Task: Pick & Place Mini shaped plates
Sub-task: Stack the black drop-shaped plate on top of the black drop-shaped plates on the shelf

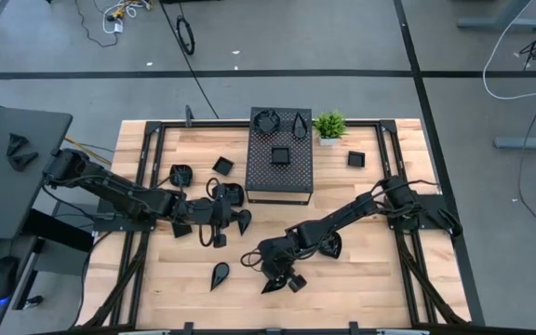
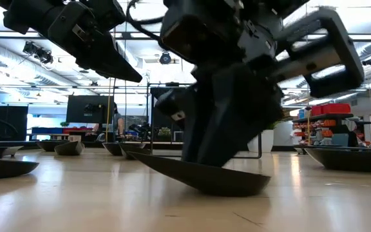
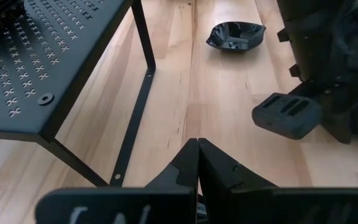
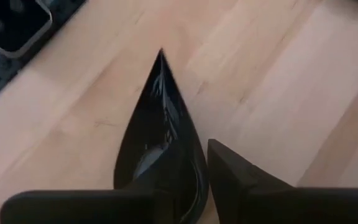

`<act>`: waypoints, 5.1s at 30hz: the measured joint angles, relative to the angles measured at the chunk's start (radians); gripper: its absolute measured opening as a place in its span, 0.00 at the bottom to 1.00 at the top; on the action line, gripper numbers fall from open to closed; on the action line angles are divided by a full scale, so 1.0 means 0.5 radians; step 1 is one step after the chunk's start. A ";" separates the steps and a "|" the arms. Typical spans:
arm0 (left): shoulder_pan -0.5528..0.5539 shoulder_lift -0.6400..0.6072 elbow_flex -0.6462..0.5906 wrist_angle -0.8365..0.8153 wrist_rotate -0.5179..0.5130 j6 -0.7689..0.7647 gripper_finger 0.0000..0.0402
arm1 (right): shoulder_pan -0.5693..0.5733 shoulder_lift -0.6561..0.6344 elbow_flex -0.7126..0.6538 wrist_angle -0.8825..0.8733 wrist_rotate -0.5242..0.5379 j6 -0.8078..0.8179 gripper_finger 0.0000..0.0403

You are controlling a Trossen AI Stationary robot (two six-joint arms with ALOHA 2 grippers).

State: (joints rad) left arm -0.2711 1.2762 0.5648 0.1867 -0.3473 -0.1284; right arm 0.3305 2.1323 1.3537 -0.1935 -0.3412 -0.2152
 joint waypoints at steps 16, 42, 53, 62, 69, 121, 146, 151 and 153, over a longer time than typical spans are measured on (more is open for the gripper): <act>-0.001 0.000 0.000 0.000 0.000 0.000 0.03 | -0.002 -0.195 -0.007 0.026 0.001 0.502 0.01; -0.001 0.000 0.000 0.021 0.001 0.014 0.03 | -1.286 -1.298 -0.004 -0.848 1.496 1.384 0.01; -0.004 0.000 0.000 0.020 0.002 0.002 0.03 | -1.617 -1.145 -0.243 -0.655 1.262 1.462 0.01; -0.004 0.000 0.000 0.022 0.006 -0.024 0.03 | -1.676 -1.156 -0.423 -0.321 1.203 1.514 0.01; -0.003 0.000 0.000 0.022 0.006 -0.024 0.03 | -1.683 -1.156 -0.423 -0.314 1.213 1.514 0.02; -0.002 0.000 0.000 0.020 0.006 -0.021 0.03 | -1.647 -1.223 -0.424 -0.517 1.011 1.355 0.03; -0.003 0.000 0.000 0.021 0.006 -0.022 0.03 | -1.571 -1.276 -0.423 -0.558 1.033 1.308 0.01; -0.002 0.000 0.000 0.021 0.005 -0.035 0.03 | -1.572 -1.261 -0.423 -0.574 1.131 1.334 0.01; -0.003 0.000 0.000 0.021 0.006 -0.035 0.03 | -1.572 -1.261 -0.423 -0.574 1.134 1.343 0.01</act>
State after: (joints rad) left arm -0.2724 1.2762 0.5648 0.1970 -0.3445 -0.1459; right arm -0.4557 1.5017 1.1419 -0.4805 0.2258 0.4561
